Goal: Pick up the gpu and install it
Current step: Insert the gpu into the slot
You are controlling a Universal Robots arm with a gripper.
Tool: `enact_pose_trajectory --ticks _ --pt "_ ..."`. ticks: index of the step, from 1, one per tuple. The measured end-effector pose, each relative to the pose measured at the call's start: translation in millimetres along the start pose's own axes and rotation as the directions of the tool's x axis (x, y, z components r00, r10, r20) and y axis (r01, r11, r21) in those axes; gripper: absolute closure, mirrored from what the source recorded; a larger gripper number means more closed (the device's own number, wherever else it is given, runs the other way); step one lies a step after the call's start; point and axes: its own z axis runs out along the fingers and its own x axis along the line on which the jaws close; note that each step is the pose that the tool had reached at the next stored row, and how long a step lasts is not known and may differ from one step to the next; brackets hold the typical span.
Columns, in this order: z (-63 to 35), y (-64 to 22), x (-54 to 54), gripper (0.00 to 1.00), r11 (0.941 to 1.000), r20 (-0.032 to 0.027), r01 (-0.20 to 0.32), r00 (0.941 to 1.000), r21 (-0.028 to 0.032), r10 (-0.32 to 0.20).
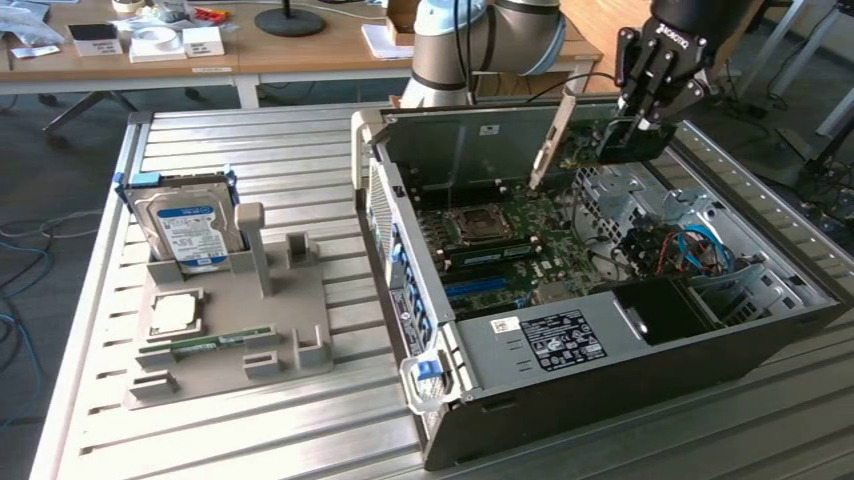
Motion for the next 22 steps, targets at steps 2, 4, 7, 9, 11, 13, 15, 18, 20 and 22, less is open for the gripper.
enact_pose_trajectory --ticks 2,4,7,9,11,13,15,18,20,22 --pt "0.6 3.5 0.1 0.73 1.0 0.0003 0.0 1.0 0.0041 0.0" --pt "1.8 7.3 0.2 0.73 1.0 0.0003 0.0 1.0 0.0052 0.0" --pt "5.2 12.2 0.3 0.73 1.0 0.0001 0.0 1.0 0.0054 0.0" --pt "6.2 13.1 0.4 0.73 1.0 0.0001 0.0 1.0 0.0053 0.0" --pt "6.2 13.1 0.4 0.73 1.0 0.0001 0.0 1.0 0.0053 0.0" --pt "6.2 13.1 0.4 0.73 1.0 0.0001 0.0 1.0 0.0053 0.0" --pt "6.4 13.2 0.4 0.73 1.0 0.0002 0.0 1.0 0.0053 0.0" --pt "9.6 13.3 0.5 0.73 1.0 0.0002 0.0 1.0 0.0053 0.0" --pt "12.7 13.5 0.6 0.73 1.0 0.0002 0.0 1.0 0.0053 0.0" --pt "16.0 13.8 0.7 0.73 1.0 0.0003 0.0 1.0 0.0053 0.0"
